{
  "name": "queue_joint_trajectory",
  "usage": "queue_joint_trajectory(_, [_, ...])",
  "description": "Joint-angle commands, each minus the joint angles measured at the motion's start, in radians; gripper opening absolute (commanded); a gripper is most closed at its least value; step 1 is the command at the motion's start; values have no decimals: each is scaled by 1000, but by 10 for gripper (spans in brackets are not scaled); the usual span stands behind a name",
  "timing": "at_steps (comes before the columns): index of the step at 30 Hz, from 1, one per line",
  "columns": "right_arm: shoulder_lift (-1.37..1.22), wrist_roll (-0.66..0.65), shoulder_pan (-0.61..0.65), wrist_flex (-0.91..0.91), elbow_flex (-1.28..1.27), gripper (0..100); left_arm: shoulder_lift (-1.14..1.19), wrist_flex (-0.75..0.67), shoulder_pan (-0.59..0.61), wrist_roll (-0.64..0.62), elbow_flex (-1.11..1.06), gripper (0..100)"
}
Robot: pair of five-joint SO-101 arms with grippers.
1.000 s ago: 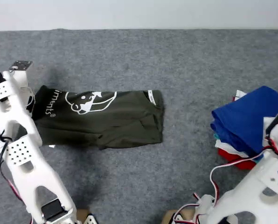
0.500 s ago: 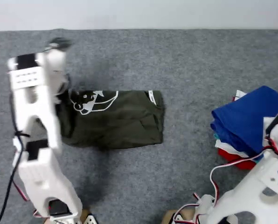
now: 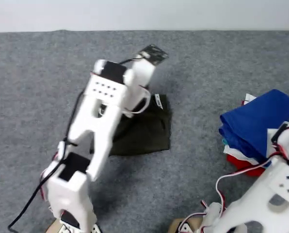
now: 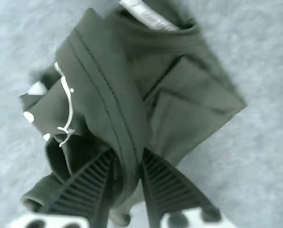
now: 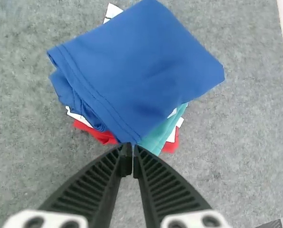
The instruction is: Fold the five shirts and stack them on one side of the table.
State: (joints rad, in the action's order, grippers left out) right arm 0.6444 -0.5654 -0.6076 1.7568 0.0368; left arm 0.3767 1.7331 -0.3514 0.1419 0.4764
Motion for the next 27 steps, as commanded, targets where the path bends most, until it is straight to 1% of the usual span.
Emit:
queue_joint_trajectory(1, [25,-9,-13,36,5,20,81,-15,-58,-52,162,5])
queue_joint_trajectory(5, [30,-9,-13,36,5,20,227,21,-117,-75,335,5])
queue_joint_trajectory(9, [30,-9,-13,38,5,20,327,21,-133,-75,443,16])
queue_joint_trajectory(10, [31,-9,-13,38,5,20,334,23,-130,-75,449,38])
queue_joint_trajectory(12, [31,-9,-15,38,5,20,333,23,-117,-81,449,114])
queue_joint_trajectory(14, [31,-9,-15,38,5,20,318,25,-86,-127,447,171])
queue_joint_trajectory(18, [31,-9,-15,38,5,20,196,25,-31,-141,380,203])
queue_joint_trajectory(23, [31,-9,-10,38,5,20,6,23,26,-75,196,198])
queue_joint_trajectory(26, [31,-8,-8,38,5,20,-46,18,84,-61,119,149])
queue_joint_trajectory(27, [31,-6,-8,38,5,20,-43,17,95,-38,96,126])
